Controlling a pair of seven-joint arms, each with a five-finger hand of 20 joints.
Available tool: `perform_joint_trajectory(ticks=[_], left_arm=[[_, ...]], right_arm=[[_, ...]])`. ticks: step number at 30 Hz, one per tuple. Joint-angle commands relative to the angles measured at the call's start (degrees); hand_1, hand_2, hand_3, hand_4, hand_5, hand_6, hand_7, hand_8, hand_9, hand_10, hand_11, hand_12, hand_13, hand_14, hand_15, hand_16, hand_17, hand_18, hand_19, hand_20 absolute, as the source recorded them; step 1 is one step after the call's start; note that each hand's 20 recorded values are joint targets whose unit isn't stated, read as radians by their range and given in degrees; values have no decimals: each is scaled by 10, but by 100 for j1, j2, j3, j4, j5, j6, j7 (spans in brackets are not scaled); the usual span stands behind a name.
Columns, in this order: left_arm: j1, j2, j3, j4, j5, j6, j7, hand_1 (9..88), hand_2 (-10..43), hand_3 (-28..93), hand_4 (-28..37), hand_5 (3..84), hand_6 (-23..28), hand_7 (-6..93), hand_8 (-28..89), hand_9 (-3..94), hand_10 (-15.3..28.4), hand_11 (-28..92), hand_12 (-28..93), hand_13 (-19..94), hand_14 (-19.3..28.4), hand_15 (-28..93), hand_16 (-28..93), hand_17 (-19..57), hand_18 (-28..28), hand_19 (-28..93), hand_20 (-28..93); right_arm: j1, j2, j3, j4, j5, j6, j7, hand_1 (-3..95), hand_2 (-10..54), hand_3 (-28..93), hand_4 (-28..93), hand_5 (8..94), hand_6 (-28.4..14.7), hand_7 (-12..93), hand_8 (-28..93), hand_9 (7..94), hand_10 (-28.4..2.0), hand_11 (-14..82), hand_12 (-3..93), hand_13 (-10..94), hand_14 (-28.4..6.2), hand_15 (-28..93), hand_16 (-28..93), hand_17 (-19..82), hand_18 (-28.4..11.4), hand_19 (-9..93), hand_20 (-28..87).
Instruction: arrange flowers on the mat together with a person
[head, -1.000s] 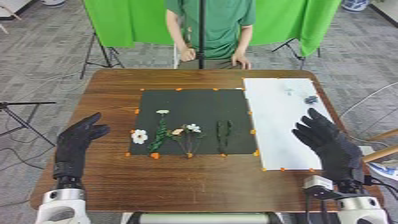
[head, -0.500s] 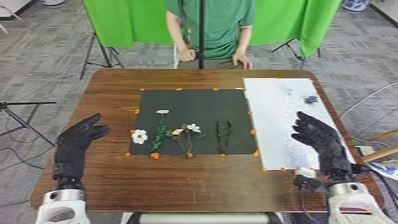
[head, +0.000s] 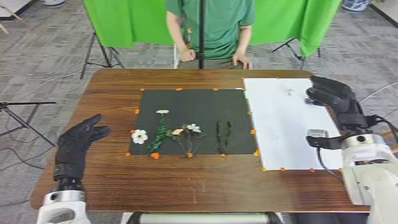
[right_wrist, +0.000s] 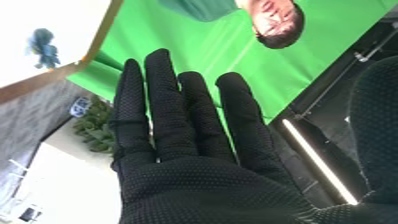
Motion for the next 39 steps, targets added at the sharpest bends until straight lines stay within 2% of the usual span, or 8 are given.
perform_joint_trajectory(ticks=[1,4,9,12,15,24,35,39], left_arm=[[135,-55,-2,-39,-2,69,-21,256,-8,705,-204,521,32,129,-58,568,156,207,152,499,186,230,-16,154,132,134,223],[147,-56,-5,-43,-2,71,-26,256,-8,705,-204,522,32,128,-58,567,156,206,151,499,185,230,-17,155,132,134,223],[131,-60,40,-36,22,54,-59,256,-8,705,-205,521,32,128,-58,567,156,206,152,498,185,230,-16,155,132,134,223],[104,-57,49,-26,28,33,-81,257,-7,704,-206,520,32,128,-57,566,155,206,152,498,184,230,-16,155,132,134,223],[116,-65,54,-28,21,52,-83,256,-7,705,-205,521,32,128,-57,566,155,206,152,498,185,230,-16,155,132,134,223],[95,-88,61,-28,39,53,-99,256,-6,703,-204,521,33,127,-58,566,155,206,152,498,185,230,-16,154,132,134,223],[85,-49,77,-1,20,-7,-81,256,-7,704,-204,520,32,127,-57,566,156,206,151,497,185,230,-16,154,132,135,223],[44,-42,86,12,22,-14,-82,256,-7,704,-204,519,32,127,-57,566,156,206,151,497,186,230,-16,154,132,135,223]], right_arm=[[496,337,-435,425,-970,444,324,182,-53,681,-152,414,-46,87,-70,416,-168,61,206,477,-165,164,254,159,-212,475,397],[1003,509,-905,783,-2001,881,943,186,-71,686,-151,428,-43,92,-71,432,-171,85,215,490,-168,205,265,161,-215,493,404],[1636,613,-1287,1440,-3070,761,1532,195,-84,677,-151,437,-38,99,-75,452,-177,126,234,501,-185,322,267,164,-224,535,427],[1918,592,-1460,1812,-3347,614,1737,206,-88,670,-154,455,-18,105,-81,484,-181,163,248,522,-186,389,251,175,-231,563,442],[2210,582,-1649,2134,-3651,127,1892,225,-94,666,-162,468,-8,109,-87,516,-187,195,259,546,-187,438,250,188,-239,590,458],[2949,606,-2131,3036,-4159,-405,1942,247,-95,661,-173,462,0,112,-92,516,-186,210,272,546,-185,487,254,192,-245,608,476],[2881,871,-2015,3194,-4338,-959,2145,253,-95,665,-173,467,1,117,-93,509,-188,214,275,545,-185,504,255,192,-247,612,480],[2911,839,-2040,3354,-4304,-932,2071,264,-95,671,-175,478,4,124,-95,514,-184,226,278,550,-181,523,259,194,-248,619,486]])
